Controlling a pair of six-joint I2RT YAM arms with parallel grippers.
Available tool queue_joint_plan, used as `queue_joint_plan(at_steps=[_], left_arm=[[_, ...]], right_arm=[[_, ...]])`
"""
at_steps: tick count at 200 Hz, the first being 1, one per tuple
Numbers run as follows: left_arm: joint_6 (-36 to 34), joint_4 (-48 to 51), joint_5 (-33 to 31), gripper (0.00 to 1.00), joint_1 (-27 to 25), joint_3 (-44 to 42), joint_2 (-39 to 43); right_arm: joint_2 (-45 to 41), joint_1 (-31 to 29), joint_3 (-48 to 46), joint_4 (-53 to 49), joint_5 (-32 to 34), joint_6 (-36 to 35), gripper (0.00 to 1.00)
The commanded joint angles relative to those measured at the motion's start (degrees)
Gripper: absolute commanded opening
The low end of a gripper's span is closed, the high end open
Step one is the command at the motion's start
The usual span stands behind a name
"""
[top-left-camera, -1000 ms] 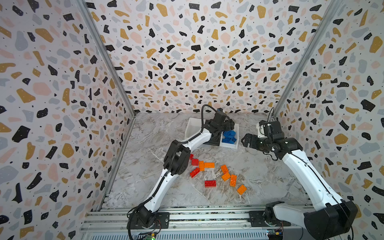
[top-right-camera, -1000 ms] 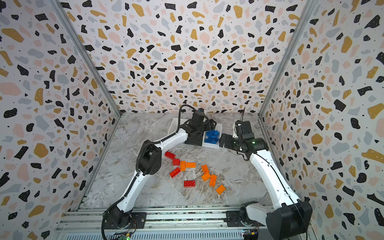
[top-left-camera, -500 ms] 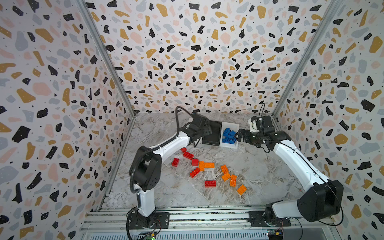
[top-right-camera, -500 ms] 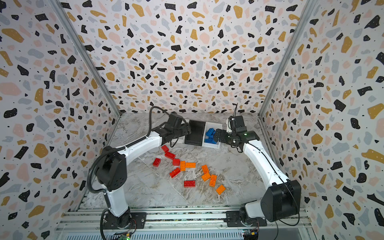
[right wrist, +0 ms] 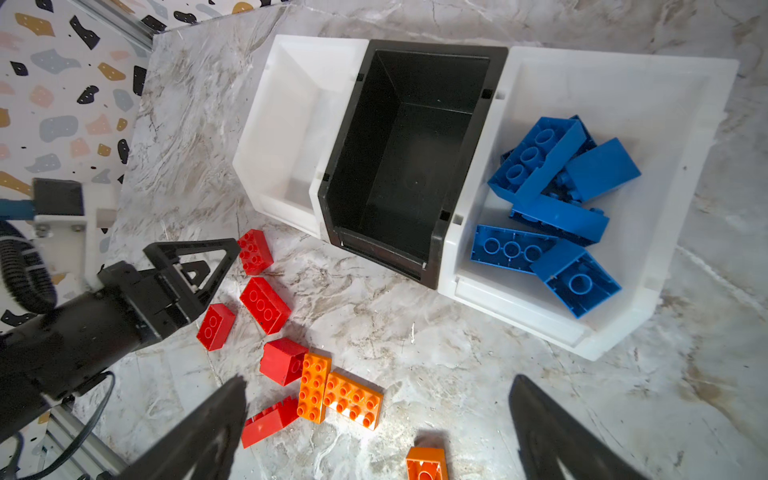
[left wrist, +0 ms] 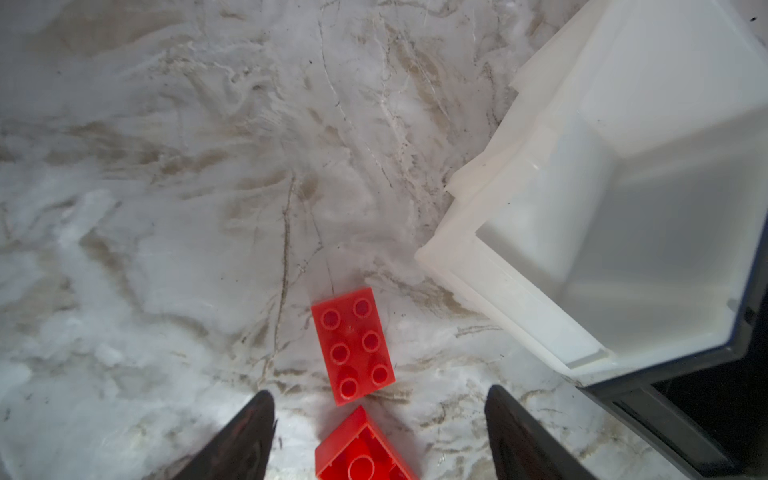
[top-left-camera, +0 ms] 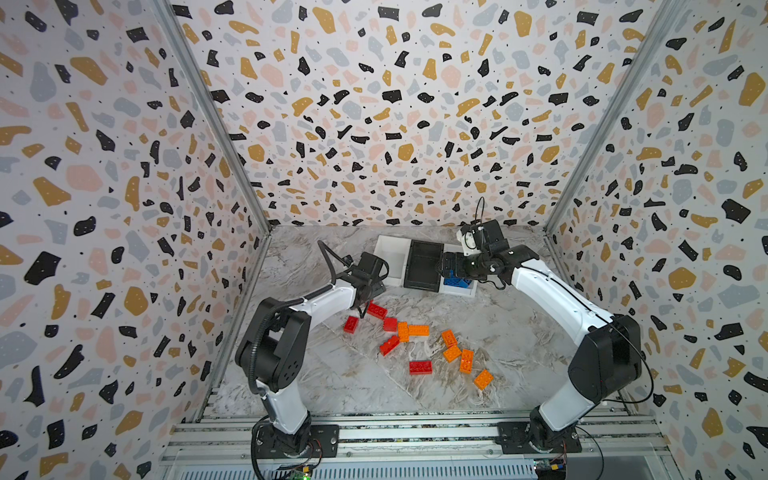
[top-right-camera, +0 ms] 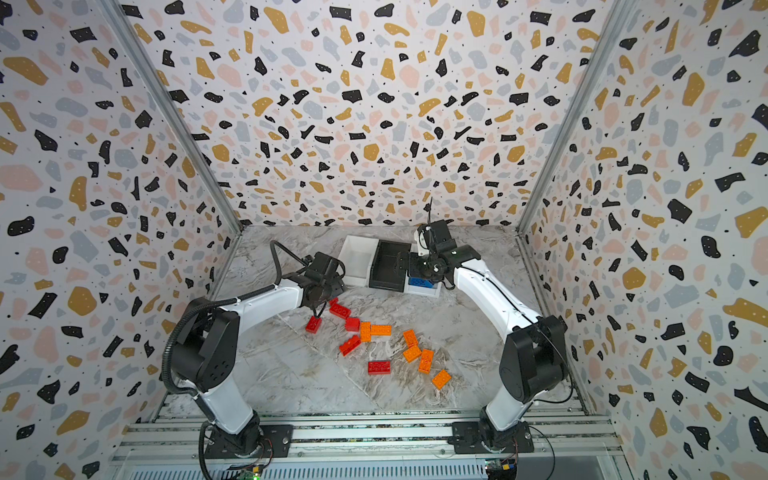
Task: Sort the legos into containers by color
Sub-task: 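Move the left gripper back to the red bricks and grasp a red 2x2 brick, then lift the red brick with the left gripper toward the black bin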
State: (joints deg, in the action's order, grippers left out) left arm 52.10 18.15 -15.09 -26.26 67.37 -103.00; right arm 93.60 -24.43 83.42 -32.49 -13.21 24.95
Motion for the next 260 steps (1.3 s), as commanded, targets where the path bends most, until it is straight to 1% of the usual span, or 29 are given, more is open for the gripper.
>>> queue_joint_plan(at_steps=[1,16,18,40,86,94,102,112,120,130,143,162,168,179,220,246,260], left_arm=[[-1.0,1.2,-1.5,0.79,1.0,1.8,-2.6],[-1.0,1.7,-1.7,0.78,1.5,2.1,-4.2],[-2.3,1.6,-1.6,0.77,1.6,2.1,-4.4],[-3.6,2.2,-1.7,0.70,2.6,2.8,-6.3],[-5.8,2.2,-0.6,0.62,4.2,5.0,-9.7],[-6.3,2.6,-0.8,0.59,4.3,5.6,-10.3],[-6.8,3.2,-0.8,0.53,4.3,6.3,-10.8],[-7.2,4.0,-0.7,0.41,4.2,6.8,-11.3],[-7.7,4.7,-0.5,0.34,4.3,7.1,-11.6],[-7.9,5.5,-0.2,0.30,4.3,7.1,-11.6],[-8.2,6.1,0.1,0.30,4.3,6.6,-11.0],[-8.5,6.8,0.4,0.34,4.3,5.5,-9.7],[-8.5,7.1,0.4,0.36,4.2,5.1,-9.2],[-8.5,7.2,0.6,0.44,4.3,4.3,-8.3],[-7.9,7.4,0.8,0.49,4.3,2.3,-6.0],[-7.2,7.0,1.2,0.50,4.1,0.9,-5.2],[-7.1,6.6,1.4,0.53,4.2,0.0,-4.5]], right_arm=[[-1.2,0.0,2.1,-0.2,0.7,-0.6,0.99],[-1.2,0.0,2.1,-0.4,1.3,-0.5,0.99],[-1.3,0.0,2.0,-0.4,1.4,-0.5,0.99],[-1.5,0.0,1.9,-0.4,1.9,0.0,0.99],[-0.9,0.0,2.2,-0.5,2.5,0.5,0.99],[-0.8,0.0,2.3,-0.5,2.5,0.6,0.99],[-0.8,0.0,2.4,-0.6,2.6,0.8,0.99],[-0.6,0.0,2.4,-0.6,2.7,0.9,0.99],[-0.5,0.1,2.5,-0.6,2.7,1.0,0.99],[-0.4,0.1,2.6,-0.7,2.7,1.0,0.99],[-0.3,0.0,2.7,-0.7,2.8,1.1,0.99],[-0.4,0.0,2.5,-0.8,2.9,1.2,0.99],[-0.4,0.0,2.4,-0.6,2.8,1.2,0.99],[-0.4,0.0,2.1,-0.5,2.8,1.2,0.99],[-0.7,-0.1,1.3,-0.2,2.0,1.3,0.99],[-1.5,-0.1,0.7,-0.2,2.0,1.3,0.99],[-2.1,-0.2,0.1,-0.2,2.1,1.2,0.99]])
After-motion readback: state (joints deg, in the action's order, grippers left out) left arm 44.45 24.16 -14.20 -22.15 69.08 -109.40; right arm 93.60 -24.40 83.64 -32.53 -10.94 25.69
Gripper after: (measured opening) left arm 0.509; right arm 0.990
